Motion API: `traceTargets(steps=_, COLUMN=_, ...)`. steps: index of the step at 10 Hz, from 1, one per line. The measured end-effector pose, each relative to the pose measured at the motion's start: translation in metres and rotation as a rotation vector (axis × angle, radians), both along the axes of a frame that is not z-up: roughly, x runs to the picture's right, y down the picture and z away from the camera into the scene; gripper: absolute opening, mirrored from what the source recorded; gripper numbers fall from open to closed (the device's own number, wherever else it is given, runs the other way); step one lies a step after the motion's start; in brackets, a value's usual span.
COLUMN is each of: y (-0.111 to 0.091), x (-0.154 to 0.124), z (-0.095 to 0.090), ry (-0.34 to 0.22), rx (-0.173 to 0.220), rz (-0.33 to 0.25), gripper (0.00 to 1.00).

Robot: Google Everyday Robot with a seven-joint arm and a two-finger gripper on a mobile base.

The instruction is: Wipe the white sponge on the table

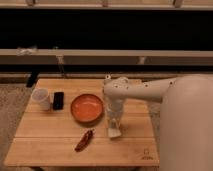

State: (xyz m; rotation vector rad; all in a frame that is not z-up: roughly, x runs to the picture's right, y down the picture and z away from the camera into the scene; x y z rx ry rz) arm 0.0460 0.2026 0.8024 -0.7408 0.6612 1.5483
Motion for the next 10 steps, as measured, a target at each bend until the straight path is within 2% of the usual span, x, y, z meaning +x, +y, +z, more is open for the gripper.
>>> traceTargets(steps=3, y=0.008, x=0.023, z=-0.006, ry=0.065, rx=-0.003, rz=0.041, gripper=0.00)
traceTargets(steps=4, y=0.010, x=0.039, z=-0.007, ry=0.099, rx=-0.004, rz=0.059, gripper=0.00)
traceTargets(steps=8, y=0.003, x=0.088, z=0.008, ry=0.204, rx=0.013, rz=0.118, gripper=0.00)
traceTargets(steps=10, y=-0.001, x=0.095, z=0.014, ry=0.221, rx=0.024, rz=0.128, gripper=0.00)
